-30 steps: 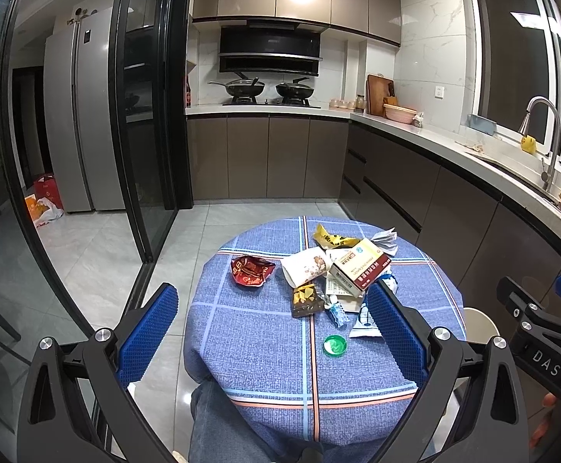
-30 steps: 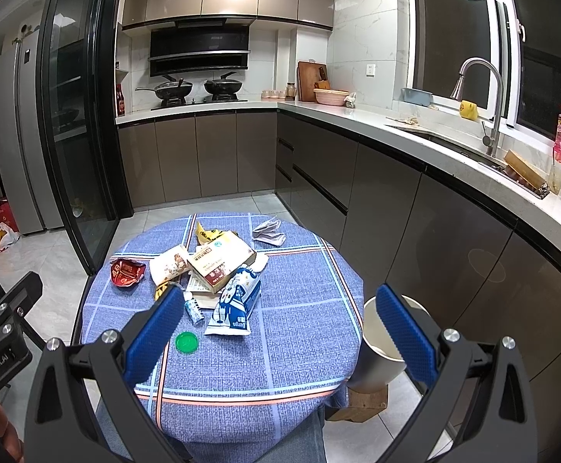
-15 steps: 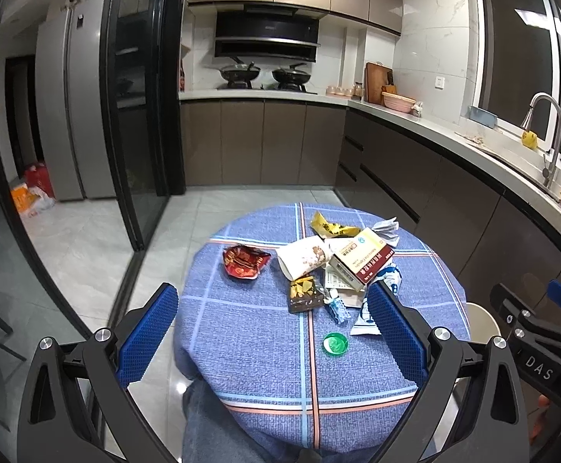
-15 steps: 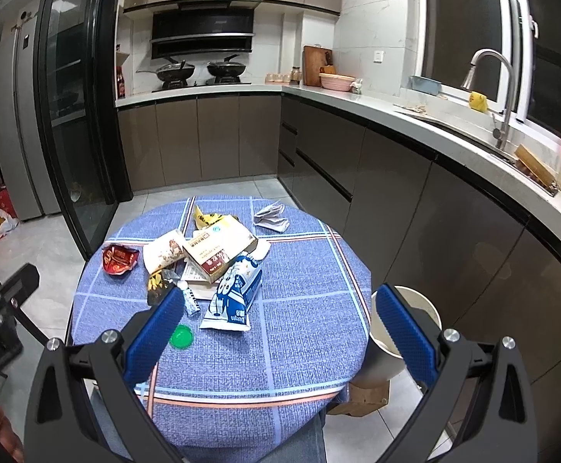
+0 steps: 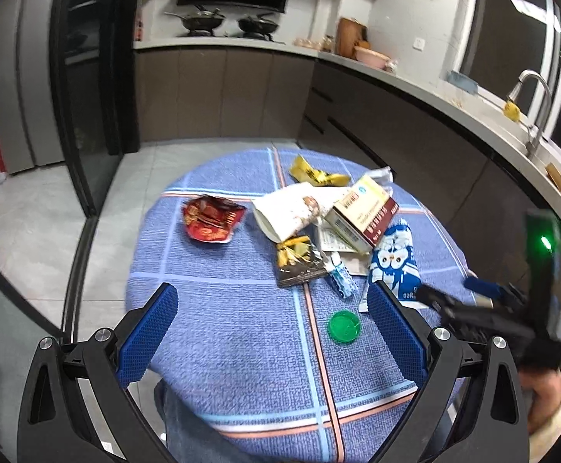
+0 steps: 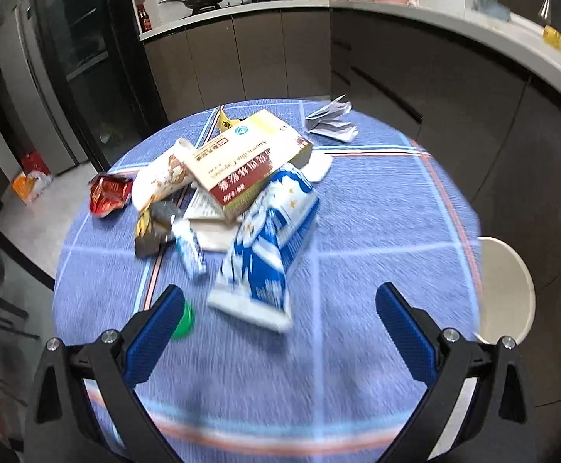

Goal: Collect trash
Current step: 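Grasp the green bottle cap with the left tool while the right tool grasps the blue-white pouch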

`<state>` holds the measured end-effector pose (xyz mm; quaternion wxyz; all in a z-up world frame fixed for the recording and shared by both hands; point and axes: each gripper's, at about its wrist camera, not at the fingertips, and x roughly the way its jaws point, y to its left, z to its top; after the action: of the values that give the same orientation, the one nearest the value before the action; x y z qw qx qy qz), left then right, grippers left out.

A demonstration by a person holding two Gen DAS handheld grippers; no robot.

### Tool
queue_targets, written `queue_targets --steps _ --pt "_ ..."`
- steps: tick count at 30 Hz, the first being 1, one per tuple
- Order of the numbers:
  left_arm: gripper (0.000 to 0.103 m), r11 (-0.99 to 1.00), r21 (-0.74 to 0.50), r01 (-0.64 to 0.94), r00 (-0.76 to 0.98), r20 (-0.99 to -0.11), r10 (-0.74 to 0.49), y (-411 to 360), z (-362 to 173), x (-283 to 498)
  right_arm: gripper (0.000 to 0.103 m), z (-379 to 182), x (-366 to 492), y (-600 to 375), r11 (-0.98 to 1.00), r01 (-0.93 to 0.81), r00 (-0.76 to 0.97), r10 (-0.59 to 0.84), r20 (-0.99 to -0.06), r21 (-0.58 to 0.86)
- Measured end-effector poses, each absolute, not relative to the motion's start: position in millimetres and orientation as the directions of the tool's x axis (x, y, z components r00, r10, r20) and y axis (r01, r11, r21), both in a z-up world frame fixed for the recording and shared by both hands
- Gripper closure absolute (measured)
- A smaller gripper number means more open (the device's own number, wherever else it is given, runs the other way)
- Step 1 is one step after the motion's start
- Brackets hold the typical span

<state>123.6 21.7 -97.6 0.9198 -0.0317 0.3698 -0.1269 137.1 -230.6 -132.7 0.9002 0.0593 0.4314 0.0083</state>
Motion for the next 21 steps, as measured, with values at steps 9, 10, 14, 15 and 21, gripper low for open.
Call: queue_targets --steps 9,10,14,15,21 --pt "0.028 0.903 -0.228 0.365 0.53 -0.746 -0.403 -9 -142 150 0.043 -169 185 -234 0.985 0.018 0.576 0.131 -0.807 0.172" --pt "0.032 0.891 -0.252 0.376 0.498 -0.756 -0.425 -12 -149 153 0.052 -171 184 -236 0.983 0.014 0.569 0.141 -0.81 0.181" --pt "0.041 0.862 -0.304 0.405 0.416 -0.779 -0.47 -25 -169 162 0.081 -172 181 -246 0.982 0.01 0.567 0.148 -0.811 0.186" --pt "0.041 0.857 -0.306 0.415 0.404 -0.782 -0.475 -29 -173 164 0.083 -171 179 -247 0.983 0.006 0.568 0.15 -0.81 0.185" --pt "0.046 0.836 -0.302 0.458 0.349 -0.804 -0.482 -57 -192 176 0.088 -168 165 -257 0.983 0.008 0.569 0.144 -0.81 0.181"
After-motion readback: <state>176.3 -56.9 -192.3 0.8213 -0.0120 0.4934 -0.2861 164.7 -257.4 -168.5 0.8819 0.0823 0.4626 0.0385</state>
